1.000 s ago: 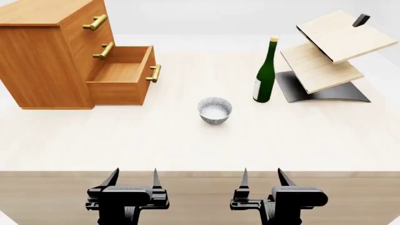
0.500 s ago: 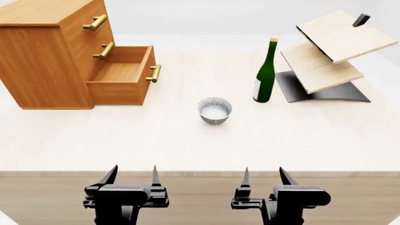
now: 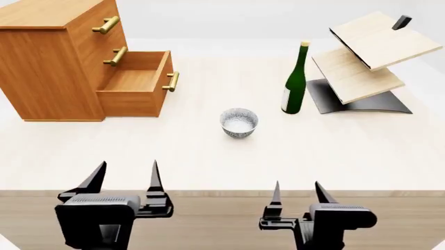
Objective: Put the bowl on top of the cabinet.
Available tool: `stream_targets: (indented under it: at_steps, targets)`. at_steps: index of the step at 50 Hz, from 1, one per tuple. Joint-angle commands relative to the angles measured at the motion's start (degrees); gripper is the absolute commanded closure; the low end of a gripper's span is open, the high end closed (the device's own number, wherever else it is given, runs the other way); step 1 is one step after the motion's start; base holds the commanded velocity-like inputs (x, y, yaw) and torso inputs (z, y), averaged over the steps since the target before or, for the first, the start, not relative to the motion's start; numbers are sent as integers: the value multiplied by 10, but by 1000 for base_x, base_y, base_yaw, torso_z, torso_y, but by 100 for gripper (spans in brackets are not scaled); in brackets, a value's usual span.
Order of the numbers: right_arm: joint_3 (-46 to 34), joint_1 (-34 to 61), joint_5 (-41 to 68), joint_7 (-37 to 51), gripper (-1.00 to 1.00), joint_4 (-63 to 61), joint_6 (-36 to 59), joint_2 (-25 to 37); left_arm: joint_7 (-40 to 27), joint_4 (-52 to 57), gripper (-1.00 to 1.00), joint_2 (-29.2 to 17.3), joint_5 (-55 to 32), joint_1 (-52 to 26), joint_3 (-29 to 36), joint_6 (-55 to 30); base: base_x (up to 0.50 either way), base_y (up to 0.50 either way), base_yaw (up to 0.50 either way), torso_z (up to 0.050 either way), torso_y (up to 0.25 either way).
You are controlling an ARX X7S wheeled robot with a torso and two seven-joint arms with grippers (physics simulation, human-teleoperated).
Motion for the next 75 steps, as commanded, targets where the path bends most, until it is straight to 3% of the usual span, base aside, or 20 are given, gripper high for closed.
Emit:
stream_targets:
  at_steps: [1, 4, 21, 43, 55, 75]
  targets:
    - [-4, -9, 11, 10, -100, -44, 17, 10, -16, 162, -100, -29, -41, 17, -26, -75, 0, 0, 0, 0, 0]
    - [-5, -12, 12, 13, -100, -53, 20, 12, -8, 148, -100, -29, -34, 41, -23, -24, 0, 0, 0, 0, 0]
    - [-13, -16, 19, 15, -100, -67, 14, 25, -30, 224, -100, -55, -70, 58, -44, -35, 0, 372, 0, 0, 0]
    - [-15, -20, 30, 33, -100, -111, 42, 37, -40, 238, -100, -68, -83, 59, -43, -35, 0, 499, 0, 0, 0]
    - [-16, -33, 37, 41, -100, -169, 51, 46, -45, 241, -100, -74, -88, 61, -43, -33, 0, 0, 0, 0, 0]
    - [-17, -37, 49, 42, -100, -174, 26, 54, -52, 236, -100, -81, -89, 63, -35, -24, 381, 0, 0, 0, 0]
